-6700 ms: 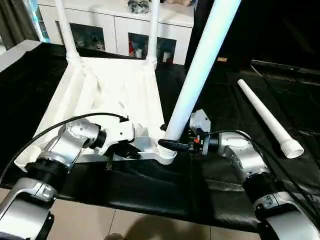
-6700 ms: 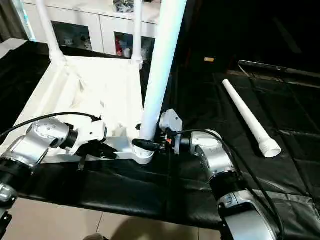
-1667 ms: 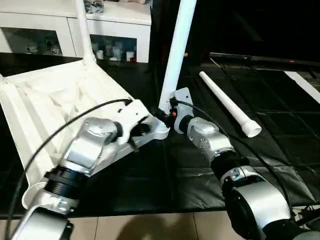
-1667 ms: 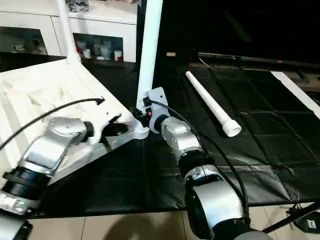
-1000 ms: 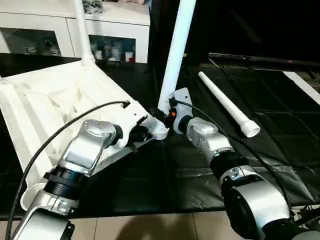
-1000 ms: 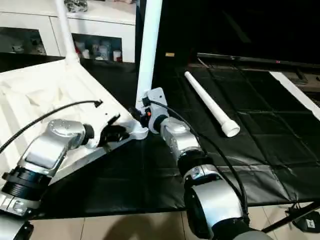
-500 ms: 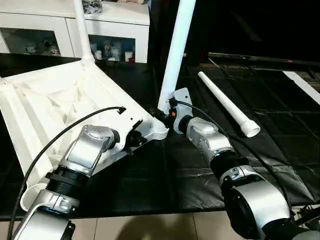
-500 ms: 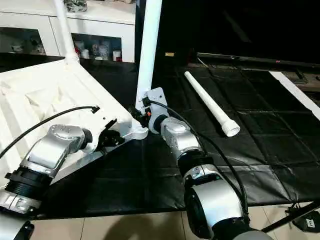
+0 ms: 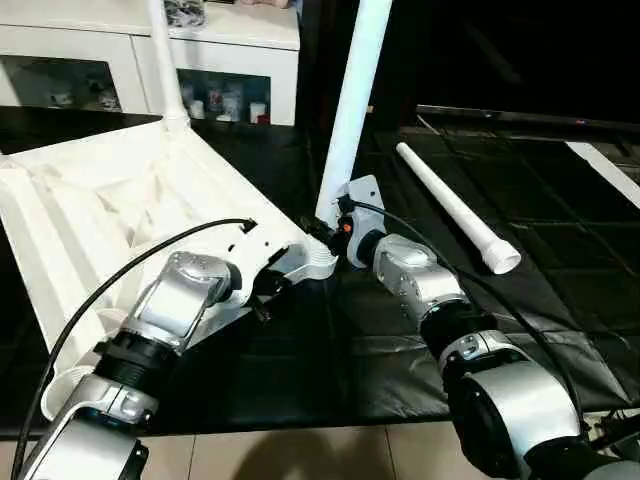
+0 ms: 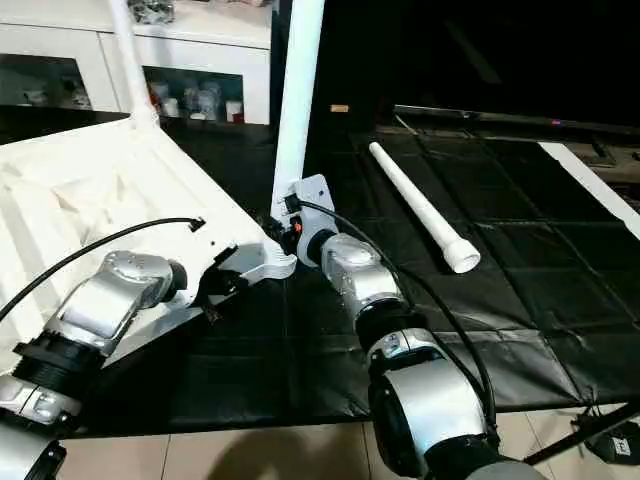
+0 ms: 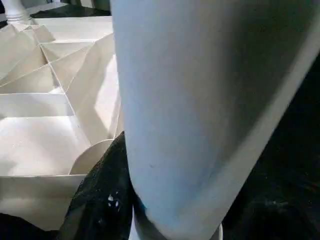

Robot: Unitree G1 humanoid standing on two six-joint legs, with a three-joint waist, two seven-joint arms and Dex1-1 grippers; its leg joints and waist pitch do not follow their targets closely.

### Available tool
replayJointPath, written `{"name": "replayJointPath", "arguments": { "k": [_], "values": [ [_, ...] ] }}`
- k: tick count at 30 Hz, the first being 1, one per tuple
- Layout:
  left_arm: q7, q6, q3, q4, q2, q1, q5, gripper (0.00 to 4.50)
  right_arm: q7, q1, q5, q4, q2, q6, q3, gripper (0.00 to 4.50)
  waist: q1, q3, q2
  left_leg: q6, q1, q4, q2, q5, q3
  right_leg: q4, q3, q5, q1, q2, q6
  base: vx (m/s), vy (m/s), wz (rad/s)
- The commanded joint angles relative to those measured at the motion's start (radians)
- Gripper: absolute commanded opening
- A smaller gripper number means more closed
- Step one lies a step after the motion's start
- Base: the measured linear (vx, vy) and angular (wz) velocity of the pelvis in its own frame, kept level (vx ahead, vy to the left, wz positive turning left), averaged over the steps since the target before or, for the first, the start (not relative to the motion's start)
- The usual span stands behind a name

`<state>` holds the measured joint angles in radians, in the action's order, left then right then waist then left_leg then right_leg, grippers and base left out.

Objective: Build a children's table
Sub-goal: Rotate leg to tighten

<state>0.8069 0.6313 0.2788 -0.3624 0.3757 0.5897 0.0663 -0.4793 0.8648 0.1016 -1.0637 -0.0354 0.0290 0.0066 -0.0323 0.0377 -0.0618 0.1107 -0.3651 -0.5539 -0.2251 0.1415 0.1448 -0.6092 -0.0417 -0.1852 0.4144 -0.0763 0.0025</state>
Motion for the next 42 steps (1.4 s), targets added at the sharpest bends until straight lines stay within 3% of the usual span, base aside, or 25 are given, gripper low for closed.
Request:
{"name": "replayJointPath", "arguments": {
  "k": [1, 5, 7, 19, 20, 22, 25, 31, 35, 36, 42],
  "values": [
    [-0.004, -0.016, -0.013, -0.023, 0.012, 0.023, 0.009, 0.00, -0.007, -0.075, -0.050, -0.121, 0.000, 0.067, 0.030, 1.88, 0.000, -0.035, 0.032, 0.050, 0.016, 0.072, 0.011, 0.610, 0.003, 0.116, 0.016, -0.558, -0.005, -0.035, -0.083, 0.000, 0.000, 0.00],
    [0.014, -0.048, -0.013, -0.040, 0.014, 0.027, -0.002, 0.00, -0.028, -0.080, -0.036, -0.116, 0.001, 0.065, 0.019, 1.88, -0.001, -0.034, 0.032, 0.049, 0.018, 0.072, 0.011, 0.618, 0.003, 0.120, 0.016, -0.577, -0.002, -0.036, -0.077, 0.000, 0.000, 0.00],
    [0.018, -0.056, -0.011, -0.040, 0.019, 0.025, -0.003, 0.00, -0.033, -0.081, -0.036, -0.112, 0.004, 0.058, 0.019, 2.44, -0.001, -0.035, 0.032, 0.049, 0.017, 0.073, 0.011, 0.613, 0.002, 0.118, 0.016, -0.570, -0.004, -0.037, -0.079, 0.000, 0.000, 0.00],
    [0.015, -0.142, 0.008, -0.087, 0.043, 0.031, 0.022, 0.00, -0.102, -0.141, -0.023, -0.017, 0.043, 0.022, 0.014, 3.41, -0.008, -0.036, 0.029, 0.035, 0.007, 0.075, 0.009, 0.532, 0.010, 0.110, 0.021, -0.517, -0.015, -0.038, -0.103, 0.000, 0.000, 0.00],
    [0.015, -0.143, 0.008, -0.087, 0.044, 0.031, 0.022, 0.00, -0.103, -0.143, -0.022, -0.015, 0.044, 0.021, 0.014, 3.50, -0.010, -0.036, 0.033, 0.033, 0.011, 0.072, 0.009, 0.529, 0.013, 0.112, 0.023, -0.505, -0.012, -0.037, -0.108, 0.000, 0.000, 0.00],
    [0.016, -0.164, 0.014, -0.101, 0.050, 0.030, 0.027, 0.00, -0.158, -0.195, 0.002, 0.059, 0.062, 0.033, 0.008, 3.67, -0.013, -0.036, 0.033, 0.027, 0.004, 0.076, 0.008, 0.506, 0.013, 0.107, 0.022, -0.473, -0.022, -0.035, -0.109, 0.000, 0.000, 0.00],
    [0.020, -0.185, 0.017, -0.117, 0.054, 0.031, 0.028, 0.00, -0.201, -0.235, 0.022, 0.121, 0.070, 0.035, 0.006, 3.94, -0.014, -0.040, 0.035, 0.028, 0.001, 0.074, 0.007, 0.474, 0.015, 0.101, 0.024, -0.416, -0.025, -0.037, -0.130, 0.000, 0.000, 0.00],
    [0.083, -0.276, 0.038, -0.147, 0.075, 0.021, 0.025, 0.00, -0.297, -0.343, 0.066, 0.310, 0.118, 0.037, 0.005, 4.43, -0.025, -0.047, 0.036, 0.007, -0.003, 0.070, 0.005, 0.351, 0.024, 0.084, 0.028, -0.244, -0.041, -0.034, -0.175, 0.000, 0.000, 0.00],
    [0.150, -0.357, 0.060, -0.145, 0.103, 0.005, 0.021, 0.00, -0.330, -0.379, 0.095, 0.402, 0.163, 0.090, -0.008, 4.43, -0.033, -0.048, 0.036, -0.002, -0.002, 0.066, 0.008, 0.280, 0.028, 0.074, 0.028, -0.144, -0.051, -0.031, -0.197, 0.000, 0.000, 0.00],
    [0.181, -0.380, 0.068, -0.143, 0.116, -0.001, 0.017, 0.00, -0.366, -0.382, 0.093, 0.418, 0.186, 0.064, -0.005, 4.43, -0.034, -0.049, 0.036, -0.002, -0.001, 0.065, 0.007, 0.270, 0.029, 0.072, 0.027, -0.129, -0.052, -0.032, -0.200, 0.000, 0.000, 0.00],
    [0.238, -0.444, 0.077, -0.148, 0.135, -0.011, 0.009, 0.00, -0.437, -0.385, 0.099, 0.462, 0.223, 0.048, 0.006, 4.43, -0.037, -0.047, 0.032, -0.003, 0.000, 0.064, 0.007, 0.293, 0.031, 0.075, 0.028, -0.189, -0.052, -0.036, -0.194, 0.000, 0.000, 0.00]
  ]
}}
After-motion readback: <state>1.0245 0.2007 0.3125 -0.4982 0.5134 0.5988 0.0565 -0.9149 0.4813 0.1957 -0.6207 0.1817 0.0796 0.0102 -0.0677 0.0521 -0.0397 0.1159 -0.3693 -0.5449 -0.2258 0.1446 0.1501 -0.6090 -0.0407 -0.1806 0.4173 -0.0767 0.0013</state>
